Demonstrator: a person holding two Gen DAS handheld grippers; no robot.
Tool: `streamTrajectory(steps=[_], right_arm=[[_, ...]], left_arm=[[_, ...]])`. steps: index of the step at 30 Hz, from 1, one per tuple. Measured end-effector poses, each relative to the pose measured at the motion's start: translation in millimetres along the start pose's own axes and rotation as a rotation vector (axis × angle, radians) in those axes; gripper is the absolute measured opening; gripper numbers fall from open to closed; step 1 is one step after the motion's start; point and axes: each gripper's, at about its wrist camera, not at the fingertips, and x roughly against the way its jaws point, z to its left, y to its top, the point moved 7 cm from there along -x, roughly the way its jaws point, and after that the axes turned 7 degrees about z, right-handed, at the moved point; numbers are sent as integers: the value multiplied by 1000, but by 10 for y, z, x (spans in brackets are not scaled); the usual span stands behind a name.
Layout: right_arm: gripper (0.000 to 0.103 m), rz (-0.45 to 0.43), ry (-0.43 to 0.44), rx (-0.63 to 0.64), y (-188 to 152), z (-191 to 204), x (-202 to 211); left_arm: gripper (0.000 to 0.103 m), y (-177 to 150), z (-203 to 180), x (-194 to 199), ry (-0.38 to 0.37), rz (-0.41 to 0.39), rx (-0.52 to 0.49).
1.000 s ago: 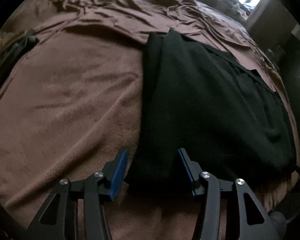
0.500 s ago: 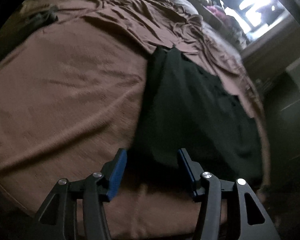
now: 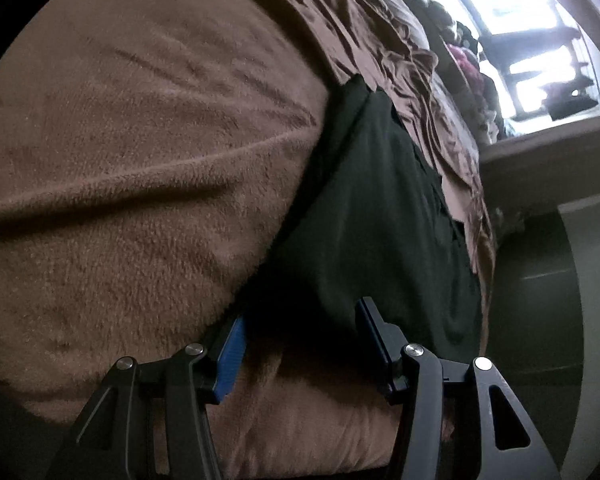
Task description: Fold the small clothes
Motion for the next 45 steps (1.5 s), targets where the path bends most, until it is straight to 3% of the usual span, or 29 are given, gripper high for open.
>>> streamTrajectory(steps=[3, 5, 7, 9, 10, 12, 15, 22, 28, 35, 41, 45], right_arm=[[61, -11, 8, -13, 14, -8, -81], [61, -26, 3, -16, 39, -14, -121], [55, -41, 4, -31, 43, -20, -142], [47, -50, 12, -58, 51, -18, -191], [43, -55, 21, -70, 55, -18, -200], [23, -58, 23, -89, 29, -33, -211], [14, -55, 49, -87, 2, -13, -164], [10, -101, 38, -15, -93, 195, 98], [9, -97, 35, 11, -273, 247, 205], [9, -70, 11, 8, -458, 149, 386], [15, -33, -81, -31, -509, -12, 383], [16, -76, -176, -5, -485, 39, 639]], left_arm=[[54, 74, 11, -51, -28, -19, 17], [46, 128, 30, -80, -47, -20, 44], [46, 154, 47, -91, -74, -19, 64], [41, 165, 29, -112, -85, -17, 73], [24, 171, 47, -114, -72, -18, 68], [20, 173, 42, -107, -81, -18, 67], [18, 168, -44, 28, -102, -55, 29], [12, 163, -294, 414, -124, -133, -34], [12, 57, -253, 583, -145, -137, -14], [12, -315, -87, 772, -172, -125, -4], [13, -393, 91, 614, -176, -95, 25], [15, -384, 99, 572, -187, -93, 31]])
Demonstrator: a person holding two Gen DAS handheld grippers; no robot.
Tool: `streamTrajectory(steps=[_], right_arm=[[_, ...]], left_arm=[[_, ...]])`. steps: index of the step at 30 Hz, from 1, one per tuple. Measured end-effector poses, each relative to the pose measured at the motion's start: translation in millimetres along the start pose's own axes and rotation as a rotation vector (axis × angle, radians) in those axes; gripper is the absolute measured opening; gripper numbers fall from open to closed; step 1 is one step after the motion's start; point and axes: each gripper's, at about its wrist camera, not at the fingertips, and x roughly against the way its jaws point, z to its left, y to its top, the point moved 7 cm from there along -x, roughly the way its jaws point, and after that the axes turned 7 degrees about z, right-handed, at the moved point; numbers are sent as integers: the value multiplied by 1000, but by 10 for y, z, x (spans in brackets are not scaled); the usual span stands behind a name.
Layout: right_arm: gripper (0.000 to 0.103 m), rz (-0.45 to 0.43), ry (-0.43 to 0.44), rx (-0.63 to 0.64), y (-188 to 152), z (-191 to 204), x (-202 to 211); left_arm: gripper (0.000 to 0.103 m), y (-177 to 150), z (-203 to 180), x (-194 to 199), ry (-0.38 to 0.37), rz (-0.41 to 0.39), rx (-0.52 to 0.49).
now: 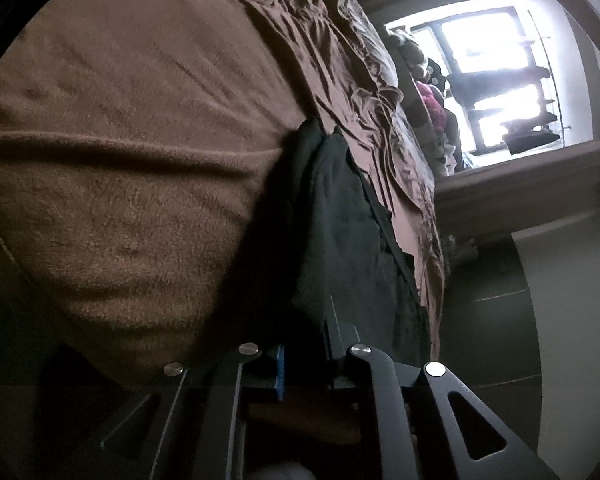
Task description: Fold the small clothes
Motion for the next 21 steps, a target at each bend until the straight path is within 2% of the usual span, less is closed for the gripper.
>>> streamTrajectory(steps=[4, 8, 21], right_arm=[[16, -50, -48, 119, -32, 278, 275], [16, -30, -59, 245, -182, 694, 245], [16, 117, -28, 545, -562, 1863, -693]], left_arm=[[19, -7, 61, -25, 5, 5, 12], [35, -46, 95, -49, -8, 1, 17], [37, -119, 319, -156, -21, -20, 82]])
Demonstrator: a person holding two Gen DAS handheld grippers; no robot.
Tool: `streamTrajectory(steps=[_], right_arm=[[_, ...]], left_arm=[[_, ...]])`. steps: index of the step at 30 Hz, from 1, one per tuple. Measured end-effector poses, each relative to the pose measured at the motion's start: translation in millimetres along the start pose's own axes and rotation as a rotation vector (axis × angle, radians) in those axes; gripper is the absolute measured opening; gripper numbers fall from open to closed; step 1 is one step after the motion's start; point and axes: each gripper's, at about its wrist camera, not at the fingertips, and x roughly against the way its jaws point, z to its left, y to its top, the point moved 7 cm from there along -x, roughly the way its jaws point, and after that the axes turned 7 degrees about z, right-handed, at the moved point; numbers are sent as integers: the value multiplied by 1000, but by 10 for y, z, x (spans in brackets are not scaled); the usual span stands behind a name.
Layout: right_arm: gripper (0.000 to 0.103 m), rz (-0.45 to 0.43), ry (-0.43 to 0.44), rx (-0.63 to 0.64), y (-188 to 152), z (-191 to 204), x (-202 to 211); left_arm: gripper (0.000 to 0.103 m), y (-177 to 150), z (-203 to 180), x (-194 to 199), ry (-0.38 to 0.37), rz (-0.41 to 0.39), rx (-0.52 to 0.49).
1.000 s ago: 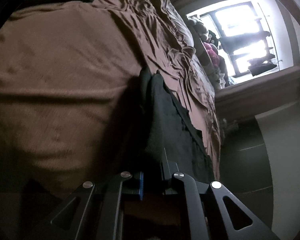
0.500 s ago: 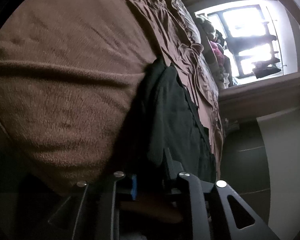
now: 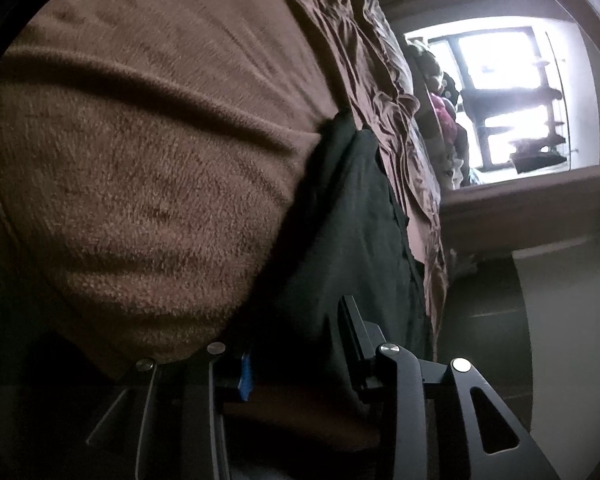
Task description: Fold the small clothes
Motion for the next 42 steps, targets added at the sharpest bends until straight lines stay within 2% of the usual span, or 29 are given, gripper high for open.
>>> streamTrajectory(steps=[3, 6, 10, 14, 18, 22, 28, 31, 42], right_arm=[[16, 39, -1, 59, 42, 165, -223], [16, 75, -20, 120, 83, 353, -474], [16, 90, -43, 169, 169, 518, -701], [15, 110, -61, 211, 113, 689, -900], [15, 177, -103, 239, 0, 716, -1192], [13, 231, -77, 204, 66, 711, -1215], [12, 183, -100, 212, 363, 773, -1189], [12, 182, -143, 213, 470, 726, -1337], [12, 161, -182, 172, 1002, 686, -1788]], left_arm=[[37, 17, 6, 15, -8, -8, 5], [37, 4, -26, -16, 22, -10, -15], [37, -2, -32, -73, 42, 3, -26], [37, -4, -23, -68, 40, 0, -35], [37, -9, -11, -49, 23, -5, -18], [37, -17, -6, -29, 15, -12, -11], [37, -31, 13, -18, 3, -17, 7], [37, -36, 23, -6, -7, -24, 21], [37, -29, 51, 2, -23, -44, 62]])
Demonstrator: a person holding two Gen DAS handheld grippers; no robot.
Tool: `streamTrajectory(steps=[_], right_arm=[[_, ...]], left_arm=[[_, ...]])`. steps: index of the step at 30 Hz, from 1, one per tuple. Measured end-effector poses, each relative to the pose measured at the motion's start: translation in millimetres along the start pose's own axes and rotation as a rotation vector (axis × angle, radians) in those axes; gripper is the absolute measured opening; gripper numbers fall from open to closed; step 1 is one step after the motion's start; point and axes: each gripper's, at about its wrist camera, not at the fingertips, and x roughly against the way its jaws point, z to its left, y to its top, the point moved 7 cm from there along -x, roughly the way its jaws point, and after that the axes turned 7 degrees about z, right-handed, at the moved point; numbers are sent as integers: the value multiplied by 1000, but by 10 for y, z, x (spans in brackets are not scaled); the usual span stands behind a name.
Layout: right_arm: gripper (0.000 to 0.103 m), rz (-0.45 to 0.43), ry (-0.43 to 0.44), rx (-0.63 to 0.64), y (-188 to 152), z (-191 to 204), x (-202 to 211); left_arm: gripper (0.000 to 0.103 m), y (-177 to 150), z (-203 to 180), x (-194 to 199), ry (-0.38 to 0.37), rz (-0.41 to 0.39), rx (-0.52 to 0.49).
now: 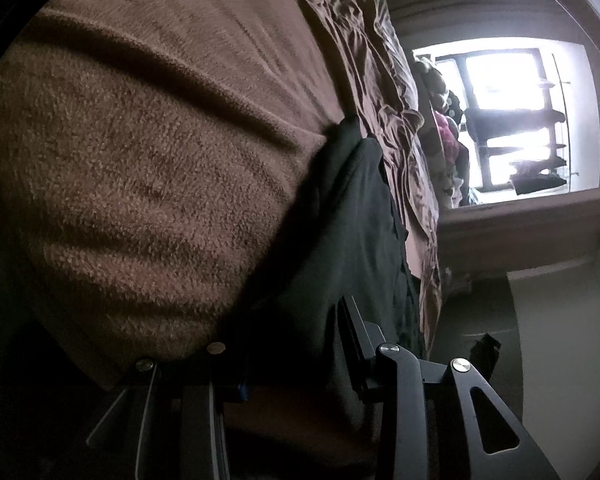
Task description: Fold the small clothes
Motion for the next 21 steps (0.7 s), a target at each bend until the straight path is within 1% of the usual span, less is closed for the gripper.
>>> streamTrajectory(steps=[6, 10, 16, 18, 19, 21], right_arm=[[9, -2, -15, -24, 368, -62, -161], [9, -9, -54, -31, 598, -125, -268], [9, -5, -55, -38, 900, -178, -423], [9, -8, -59, -42, 1019, -207, -467], [9, 4, -51, -56, 1048, -212, -505], [9, 17, -36, -79, 1045, -263, -476]], left_arm=[[37, 15, -5, -22, -2, -3, 16], [37, 6, -18, -32, 1, -10, 23], [36, 3, -24, -50, -1, -12, 28], [31, -3, -28, -56, -3, -7, 25], [22, -2, -24, -73, -9, 0, 25], [19, -6, -39, -81, -34, 9, 23]])
